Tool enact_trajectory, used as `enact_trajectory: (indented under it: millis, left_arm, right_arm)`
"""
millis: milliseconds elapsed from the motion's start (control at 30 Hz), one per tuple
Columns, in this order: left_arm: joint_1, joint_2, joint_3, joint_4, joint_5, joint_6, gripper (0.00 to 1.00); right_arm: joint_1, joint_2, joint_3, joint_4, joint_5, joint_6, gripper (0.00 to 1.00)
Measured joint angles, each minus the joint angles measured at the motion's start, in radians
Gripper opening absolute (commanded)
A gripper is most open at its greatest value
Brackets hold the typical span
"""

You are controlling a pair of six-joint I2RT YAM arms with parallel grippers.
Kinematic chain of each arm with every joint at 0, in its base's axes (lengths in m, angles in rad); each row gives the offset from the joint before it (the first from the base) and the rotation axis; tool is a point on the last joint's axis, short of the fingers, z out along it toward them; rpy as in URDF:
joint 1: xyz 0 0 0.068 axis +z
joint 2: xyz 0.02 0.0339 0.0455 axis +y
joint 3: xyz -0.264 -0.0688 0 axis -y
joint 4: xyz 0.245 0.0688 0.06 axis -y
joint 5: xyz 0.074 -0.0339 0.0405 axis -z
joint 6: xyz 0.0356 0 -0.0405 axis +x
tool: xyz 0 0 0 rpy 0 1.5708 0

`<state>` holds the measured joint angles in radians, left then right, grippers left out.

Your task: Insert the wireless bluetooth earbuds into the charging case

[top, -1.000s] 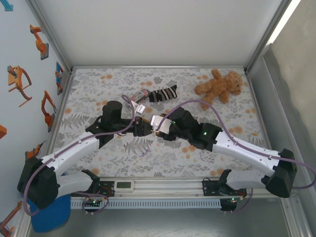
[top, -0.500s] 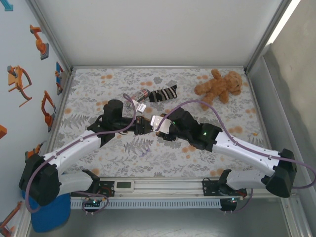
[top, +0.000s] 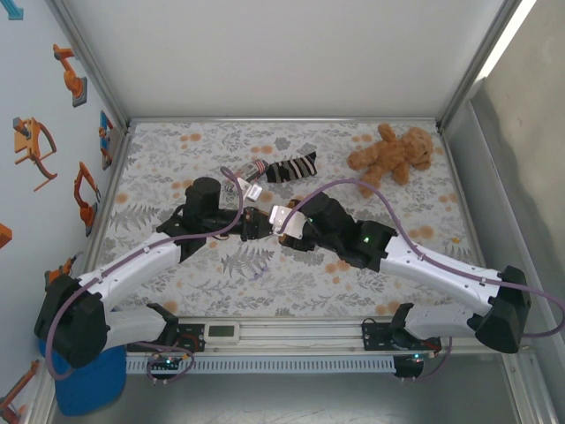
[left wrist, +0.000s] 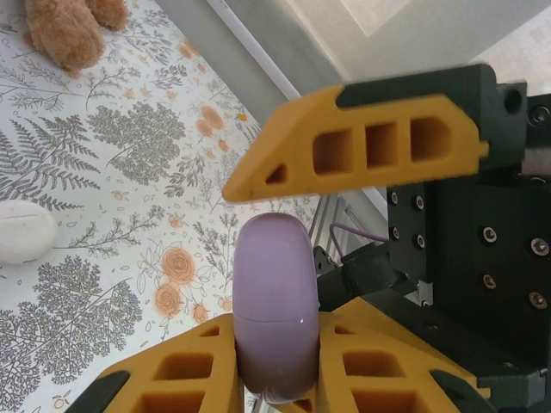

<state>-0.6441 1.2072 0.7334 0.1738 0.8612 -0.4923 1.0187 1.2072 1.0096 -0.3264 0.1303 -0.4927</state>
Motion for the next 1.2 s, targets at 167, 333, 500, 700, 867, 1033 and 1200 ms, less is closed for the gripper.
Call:
enact_trajectory:
  millis: [167,333,500,700,867,1033,1200]
  left_arm:
    - [-0.003,-0.014,0.0,0.013,-0.009,0.006,0.11]
    - [-0.003,-0.068,-0.02,0.051,-0.045,0.027,0.07]
    - [-0.003,-0.164,-0.093,0.132,-0.106,0.055,0.0]
    - [-0.004,-0.291,-0.243,0.329,-0.203,0.079,0.0]
    - [-0.008,-0.317,-0.34,0.492,-0.257,0.093,0.0]
    - [-0.023,-0.333,-0.358,0.6,-0.278,0.114,0.0]
    - [-0.031,-0.344,-0.36,0.663,-0.286,0.132,0.0]
  right_arm:
    - [-0.002,-0.003,0.0,-0.001,0.0,0.017,0.77]
    - [-0.043,-0.044,0.0,-0.001,-0.063,0.056,0.84]
    - [-0.11,-0.112,-0.001,0.003,-0.172,0.11,0.88]
    - [-0.225,-0.145,-0.009,0.011,-0.419,0.207,0.9]
    - [-0.259,-0.143,-0.014,0.054,-0.583,0.292,0.91]
    - [-0.259,-0.144,-0.014,0.118,-0.662,0.364,0.91]
    - [-0.259,-0.143,-0.014,0.182,-0.688,0.434,0.91]
